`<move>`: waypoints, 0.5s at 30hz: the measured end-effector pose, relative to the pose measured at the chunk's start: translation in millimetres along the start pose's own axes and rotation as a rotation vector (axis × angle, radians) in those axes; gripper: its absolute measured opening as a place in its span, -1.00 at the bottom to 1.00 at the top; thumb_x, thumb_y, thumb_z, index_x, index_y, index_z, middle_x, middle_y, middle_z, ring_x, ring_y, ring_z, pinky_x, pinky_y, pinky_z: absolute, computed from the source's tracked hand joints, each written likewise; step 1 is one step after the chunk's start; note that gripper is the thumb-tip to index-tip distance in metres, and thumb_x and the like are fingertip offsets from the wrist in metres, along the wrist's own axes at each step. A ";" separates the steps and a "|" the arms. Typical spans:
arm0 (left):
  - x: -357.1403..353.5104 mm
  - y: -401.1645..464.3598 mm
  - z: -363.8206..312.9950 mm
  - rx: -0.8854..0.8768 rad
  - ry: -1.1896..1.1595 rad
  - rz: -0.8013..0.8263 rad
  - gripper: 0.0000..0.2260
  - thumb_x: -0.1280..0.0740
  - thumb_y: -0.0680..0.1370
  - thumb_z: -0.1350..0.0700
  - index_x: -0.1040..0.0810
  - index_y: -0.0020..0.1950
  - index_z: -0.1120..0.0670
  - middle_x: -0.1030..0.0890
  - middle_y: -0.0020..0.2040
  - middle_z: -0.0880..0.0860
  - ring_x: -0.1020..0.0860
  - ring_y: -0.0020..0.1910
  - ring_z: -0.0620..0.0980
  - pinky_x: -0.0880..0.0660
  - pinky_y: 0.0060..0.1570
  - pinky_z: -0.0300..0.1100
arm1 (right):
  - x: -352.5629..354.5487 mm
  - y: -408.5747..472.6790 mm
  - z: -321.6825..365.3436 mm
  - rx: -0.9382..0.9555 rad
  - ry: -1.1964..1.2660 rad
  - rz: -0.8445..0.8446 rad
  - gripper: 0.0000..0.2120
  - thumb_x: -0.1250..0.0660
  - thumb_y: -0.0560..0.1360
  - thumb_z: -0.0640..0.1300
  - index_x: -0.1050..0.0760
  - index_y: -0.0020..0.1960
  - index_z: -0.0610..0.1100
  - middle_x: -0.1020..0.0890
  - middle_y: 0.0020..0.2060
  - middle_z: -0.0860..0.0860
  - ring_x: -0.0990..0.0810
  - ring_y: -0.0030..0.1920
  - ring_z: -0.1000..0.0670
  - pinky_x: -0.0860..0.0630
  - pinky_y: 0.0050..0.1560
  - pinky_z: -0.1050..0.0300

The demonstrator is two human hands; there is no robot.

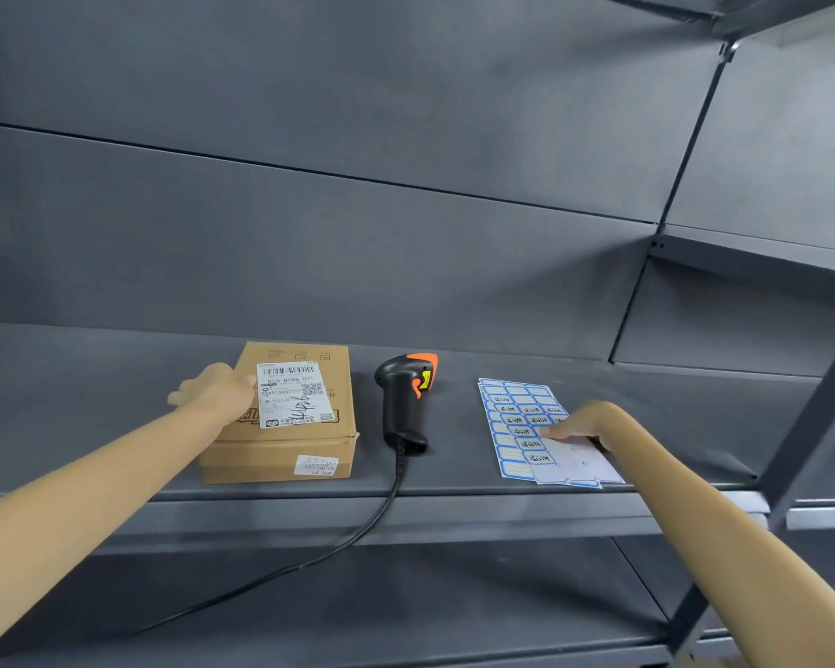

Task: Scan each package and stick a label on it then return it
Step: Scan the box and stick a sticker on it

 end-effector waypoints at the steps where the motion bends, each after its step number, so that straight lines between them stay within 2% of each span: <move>1: -0.1 0.5 0.6 -0.002 -0.004 -0.004 -0.65 -0.11 0.67 -0.02 -0.45 0.18 0.25 -0.50 0.22 0.26 -0.37 0.28 0.27 -0.27 0.22 -0.03 | 0.5 0.3 -0.9 0.008 0.016 0.009 -0.20 -0.49 0.28 0.30 -0.40 0.34 -0.14 -0.47 0.32 -0.10 -0.41 0.33 -0.19 -0.31 0.38 -0.07; 5: -0.4 2.2 1.7 0.007 -0.029 -0.010 -0.66 -0.14 0.66 -0.03 -0.45 0.16 0.24 -0.50 0.21 0.26 -0.38 0.26 0.27 -0.29 0.16 -0.03 | 1.6 1.2 -0.8 0.024 0.065 0.053 -0.22 -0.51 0.30 0.23 -0.40 0.35 -0.18 -0.47 0.31 -0.11 -0.43 0.31 -0.19 -0.31 0.37 -0.03; 8: 1.7 4.0 2.7 0.025 -0.059 -0.017 -0.65 -0.21 0.63 -0.04 -0.47 0.19 0.22 -0.48 0.24 0.28 -0.35 0.26 0.28 -0.28 0.05 -0.04 | 5.3 1.0 2.2 0.059 0.102 0.019 -0.28 -0.53 0.35 0.10 -0.40 0.35 -0.25 -0.44 0.33 -0.13 -0.48 0.21 -0.15 -0.38 0.16 0.11; 10: 3.3 4.3 3.3 0.025 -0.070 -0.033 -0.64 -0.25 0.61 -0.05 -0.51 0.23 0.20 -0.48 0.24 0.27 -0.34 0.27 0.28 -0.25 -0.02 -0.05 | 7.2 0.4 3.4 0.063 0.141 0.004 -0.33 -0.55 0.36 -0.01 -0.39 0.34 -0.27 -0.44 0.33 -0.16 -0.49 0.12 -0.14 -0.39 0.07 0.11; 13: 3.0 3.6 4.0 0.025 -0.098 -0.036 -0.65 -0.26 0.60 -0.05 -0.54 0.19 0.20 -0.47 0.24 0.28 -0.33 0.27 0.28 -0.25 -0.05 -0.04 | 3.4 -0.6 2.5 0.041 0.113 0.048 -0.39 -0.51 0.41 0.00 -0.40 0.32 -0.26 -0.50 0.29 -0.14 -0.49 0.24 -0.17 -0.40 0.29 0.00; 15: 1.6 2.4 3.8 0.025 -0.111 -0.033 -0.65 -0.25 0.60 -0.06 -0.55 0.16 0.22 -0.47 0.24 0.28 -0.33 0.27 0.28 -0.24 -0.04 -0.04 | 2.5 -3.5 3.3 0.034 0.078 0.056 -0.39 -0.47 0.44 0.03 -0.38 0.34 -0.26 -0.49 0.30 -0.13 -0.48 0.28 -0.16 -0.37 0.34 0.00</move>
Point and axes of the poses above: each hand's wrist, its own y-axis towards the middle knuckle, its own x-axis out of the back of the hand, z = x × y, the point moved 2 cm from there along y, towards the middle knuckle
